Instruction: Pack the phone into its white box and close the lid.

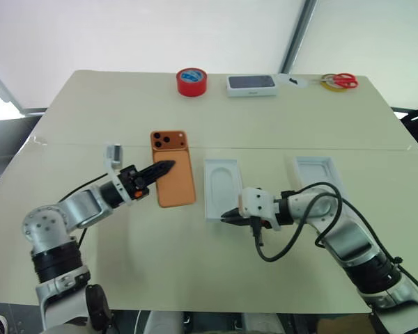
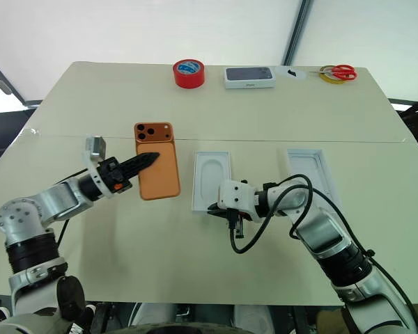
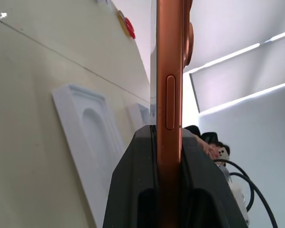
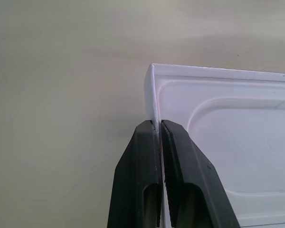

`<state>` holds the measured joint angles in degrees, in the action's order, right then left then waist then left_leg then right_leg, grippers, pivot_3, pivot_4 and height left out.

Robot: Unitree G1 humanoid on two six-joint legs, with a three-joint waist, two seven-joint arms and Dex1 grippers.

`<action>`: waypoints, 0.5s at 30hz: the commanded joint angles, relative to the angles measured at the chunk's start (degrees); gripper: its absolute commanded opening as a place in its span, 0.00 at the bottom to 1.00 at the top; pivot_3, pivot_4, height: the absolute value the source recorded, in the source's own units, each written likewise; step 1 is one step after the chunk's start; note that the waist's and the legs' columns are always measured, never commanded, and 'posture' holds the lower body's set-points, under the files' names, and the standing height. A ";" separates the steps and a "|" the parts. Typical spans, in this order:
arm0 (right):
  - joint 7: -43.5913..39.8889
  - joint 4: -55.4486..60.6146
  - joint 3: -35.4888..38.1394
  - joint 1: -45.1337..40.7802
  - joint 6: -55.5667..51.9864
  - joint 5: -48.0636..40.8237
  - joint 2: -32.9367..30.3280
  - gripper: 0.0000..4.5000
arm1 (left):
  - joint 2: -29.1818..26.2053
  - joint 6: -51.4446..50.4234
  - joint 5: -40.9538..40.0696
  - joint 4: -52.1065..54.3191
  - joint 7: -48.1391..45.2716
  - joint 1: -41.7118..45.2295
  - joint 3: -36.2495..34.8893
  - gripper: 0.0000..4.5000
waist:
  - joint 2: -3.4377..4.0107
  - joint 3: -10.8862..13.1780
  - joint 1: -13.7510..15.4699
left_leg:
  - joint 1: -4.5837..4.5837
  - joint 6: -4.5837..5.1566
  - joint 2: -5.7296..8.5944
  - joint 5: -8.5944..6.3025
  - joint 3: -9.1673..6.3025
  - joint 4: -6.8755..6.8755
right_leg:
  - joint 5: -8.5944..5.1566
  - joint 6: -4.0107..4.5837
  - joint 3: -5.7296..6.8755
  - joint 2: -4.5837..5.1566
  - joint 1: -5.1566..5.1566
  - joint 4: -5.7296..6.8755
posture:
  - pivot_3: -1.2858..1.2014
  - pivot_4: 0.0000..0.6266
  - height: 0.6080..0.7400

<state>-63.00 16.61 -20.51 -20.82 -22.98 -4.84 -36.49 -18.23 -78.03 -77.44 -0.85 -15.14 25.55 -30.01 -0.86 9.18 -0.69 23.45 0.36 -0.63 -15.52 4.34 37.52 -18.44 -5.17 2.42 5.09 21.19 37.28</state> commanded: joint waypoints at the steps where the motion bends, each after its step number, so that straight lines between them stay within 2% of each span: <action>1: 1.30 1.45 0.29 -0.49 -1.63 -1.57 1.67 0.17 | 2.87 2.00 -0.67 -0.96 1.04 2.75 3.52 0.00 | -0.03 0.02 0.04 | 0.00 0.00 0.00 0.00 0.00 0.03 | 0.00 0.00 0.00 -0.02 -0.01 0.02 | 0.52 0.24 0.92; 3: 1.79 0.88 0.62 -0.79 -1.25 -1.60 2.16 0.34 | 3.57 2.22 -0.42 -1.75 1.09 3.22 4.93 0.00 | -0.05 0.03 0.08 | 0.00 0.01 -0.03 0.00 -0.01 0.15 | 0.00 -0.01 0.01 -0.06 -0.05 0.07 | 0.52 0.24 0.92; 7: 0.75 1.60 2.31 -0.46 0.10 -3.31 1.32 0.79 | 4.29 3.19 -0.52 -3.61 0.73 3.39 6.26 0.00 | -0.05 0.04 -0.03 | 0.00 0.01 -0.03 0.00 0.00 0.25 | 0.00 -0.02 0.01 -0.09 -0.09 0.07 | 0.52 0.24 0.92; 12: -2.33 -1.58 9.66 0.24 1.81 -7.25 -4.03 0.79 | 5.59 5.14 0.93 -3.32 -0.56 1.92 8.30 0.00 | -0.10 0.08 0.25 | 0.01 0.05 -0.06 -0.02 0.00 0.34 | -0.01 -0.03 0.01 -0.12 -0.15 0.06 | 0.52 0.24 0.92; 15: -2.54 -7.72 12.70 0.24 8.88 -5.90 -6.67 0.79 | 6.59 6.18 2.54 -3.42 -1.51 1.39 10.36 0.00 | -0.19 0.13 0.32 | 0.01 0.16 -0.05 -0.09 -0.01 0.47 | 0.00 -0.03 0.03 -0.10 -0.27 0.04 | 0.52 0.24 0.92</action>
<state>-65.27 10.34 -10.17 -20.63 -17.64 -10.30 -42.70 -12.14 -72.85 -74.66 -5.53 -14.79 26.56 -20.80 -1.05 9.32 -0.38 23.46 0.53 -0.69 -15.61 4.33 38.02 -18.44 -5.20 2.45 4.99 20.90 37.30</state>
